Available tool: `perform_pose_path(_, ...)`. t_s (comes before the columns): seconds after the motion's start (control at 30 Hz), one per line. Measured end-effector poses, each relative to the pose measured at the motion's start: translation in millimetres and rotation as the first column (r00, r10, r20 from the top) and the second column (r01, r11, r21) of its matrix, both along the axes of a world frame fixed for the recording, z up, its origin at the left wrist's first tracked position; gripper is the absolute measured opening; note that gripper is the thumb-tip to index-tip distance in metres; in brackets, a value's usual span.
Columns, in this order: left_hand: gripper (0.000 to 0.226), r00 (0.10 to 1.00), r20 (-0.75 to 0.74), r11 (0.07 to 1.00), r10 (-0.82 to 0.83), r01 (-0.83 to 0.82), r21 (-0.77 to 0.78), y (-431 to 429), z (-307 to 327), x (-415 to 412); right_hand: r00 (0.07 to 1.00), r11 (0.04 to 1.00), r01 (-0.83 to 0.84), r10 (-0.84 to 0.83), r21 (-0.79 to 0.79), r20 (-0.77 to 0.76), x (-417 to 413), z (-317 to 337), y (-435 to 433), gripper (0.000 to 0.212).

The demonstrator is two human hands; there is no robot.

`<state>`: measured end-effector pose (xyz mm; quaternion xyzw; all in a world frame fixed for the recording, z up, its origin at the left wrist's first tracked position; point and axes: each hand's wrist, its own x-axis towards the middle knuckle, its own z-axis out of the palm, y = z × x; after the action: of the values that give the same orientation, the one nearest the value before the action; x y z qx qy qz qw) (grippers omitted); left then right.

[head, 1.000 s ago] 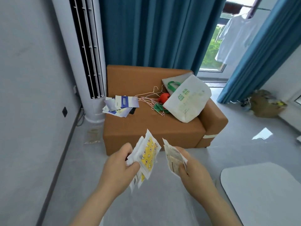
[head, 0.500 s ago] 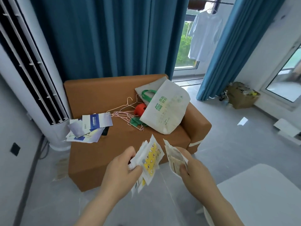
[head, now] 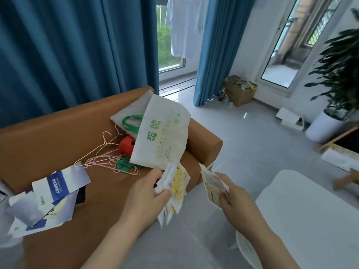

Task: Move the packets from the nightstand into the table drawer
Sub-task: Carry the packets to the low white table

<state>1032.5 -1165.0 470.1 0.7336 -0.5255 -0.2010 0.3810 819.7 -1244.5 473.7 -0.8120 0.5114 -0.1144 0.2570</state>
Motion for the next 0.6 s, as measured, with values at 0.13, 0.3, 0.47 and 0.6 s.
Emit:
perform_pose_path(0.13,0.03,0.998,0.026,0.998,-0.06,0.061,-0.024,-64.7,-6.8,-4.7,0.999,0.999,0.05,-0.05,-0.012,-0.014,-10.8,-3.2,-48.0,0.051)
perform_pose_path(0.3,0.028,0.991,0.008,0.992,-0.13,0.13,-0.001,-163.8,-10.7,-32.1,0.992,0.992,0.127,-0.127,-0.008,0.016,-40.5,-5.5,-131.1,0.048)
perform_pose_path(0.47,0.026,0.981,0.032,0.982,-0.191,0.19,0.02,-252.1,-9.0,-64.3,0.986,0.986,0.167,-0.167,0.006,0.02,-77.2,-6.6,-206.4,0.041)
perform_pose_path(0.6,0.023,0.97,0.012,0.969,-0.241,0.24,0.049,-311.3,-11.2,-85.9,0.97,0.97,0.24,-0.241,0.027,0.024,-101.5,-16.4,-255.7,0.041)
